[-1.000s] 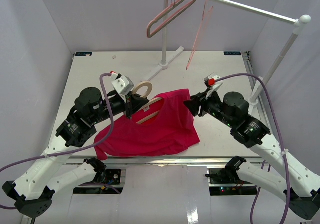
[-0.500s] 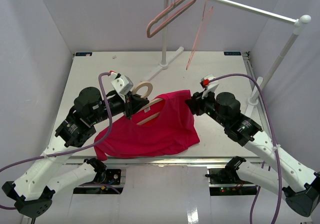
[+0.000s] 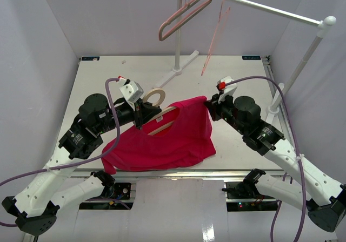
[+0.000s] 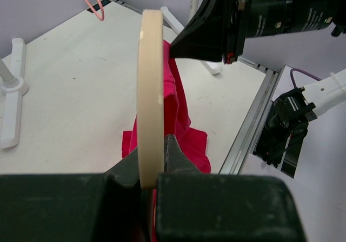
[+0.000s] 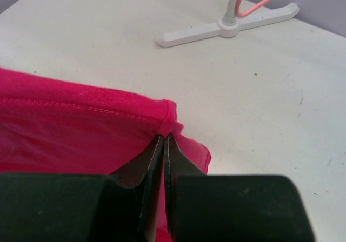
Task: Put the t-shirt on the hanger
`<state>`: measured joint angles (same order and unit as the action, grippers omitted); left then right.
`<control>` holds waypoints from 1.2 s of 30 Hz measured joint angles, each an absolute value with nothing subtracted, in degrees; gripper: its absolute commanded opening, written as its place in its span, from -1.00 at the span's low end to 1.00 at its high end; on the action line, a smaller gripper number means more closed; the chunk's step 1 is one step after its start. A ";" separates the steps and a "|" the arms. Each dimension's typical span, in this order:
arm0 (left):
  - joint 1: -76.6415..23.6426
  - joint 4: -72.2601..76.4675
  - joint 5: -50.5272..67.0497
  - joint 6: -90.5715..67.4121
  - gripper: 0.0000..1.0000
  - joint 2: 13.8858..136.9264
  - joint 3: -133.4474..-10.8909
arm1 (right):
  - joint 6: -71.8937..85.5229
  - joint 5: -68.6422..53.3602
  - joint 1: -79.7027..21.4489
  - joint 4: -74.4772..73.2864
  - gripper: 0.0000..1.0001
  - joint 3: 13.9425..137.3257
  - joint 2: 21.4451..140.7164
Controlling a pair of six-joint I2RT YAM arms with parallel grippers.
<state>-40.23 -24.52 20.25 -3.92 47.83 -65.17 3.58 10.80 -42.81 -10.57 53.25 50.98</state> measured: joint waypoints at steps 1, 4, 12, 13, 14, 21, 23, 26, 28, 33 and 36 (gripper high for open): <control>-40.23 -24.78 20.26 -3.78 -1.00 47.83 -65.36 | 3.24 11.09 -42.76 -10.71 -0.84 54.71 51.49; -40.23 -25.36 20.37 -3.27 -1.00 47.73 -65.65 | 2.36 11.62 -42.33 -11.26 -0.84 58.46 52.81; -40.24 -26.79 21.95 -2.14 -1.00 47.54 -65.65 | 1.09 9.11 -40.54 -14.56 -0.40 61.45 55.97; -40.25 -26.87 22.27 -2.11 -1.00 47.55 -65.65 | 1.08 8.42 -40.51 -15.10 -0.36 61.45 56.13; -40.24 -26.95 22.75 -2.06 -1.00 47.55 -65.65 | 0.77 7.92 -40.51 -15.88 -0.32 61.62 56.18; -40.23 -27.02 26.26 -1.91 -1.00 47.66 -65.65 | -1.22 4.22 -40.51 -23.78 -0.01 67.28 54.90; -40.24 -26.99 27.25 -1.91 -1.00 47.92 -65.65 | -1.63 1.77 -40.50 -25.03 0.07 69.31 53.21; -40.23 -26.92 29.70 -2.01 -1.00 48.62 -65.65 | -3.25 -4.56 -40.46 -26.79 0.12 72.41 50.70; -40.23 -26.66 32.05 -2.17 -1.00 49.36 -65.65 | -4.76 -10.35 -40.45 -27.33 0.14 74.35 50.26; -40.23 -25.63 37.37 -2.98 -1.00 51.22 -65.65 | -7.27 -25.79 -40.51 -26.64 0.15 75.90 51.06; -40.23 -24.15 41.13 -3.74 -1.00 51.79 -65.65 | -7.84 -31.77 -40.51 -24.80 0.15 75.56 52.97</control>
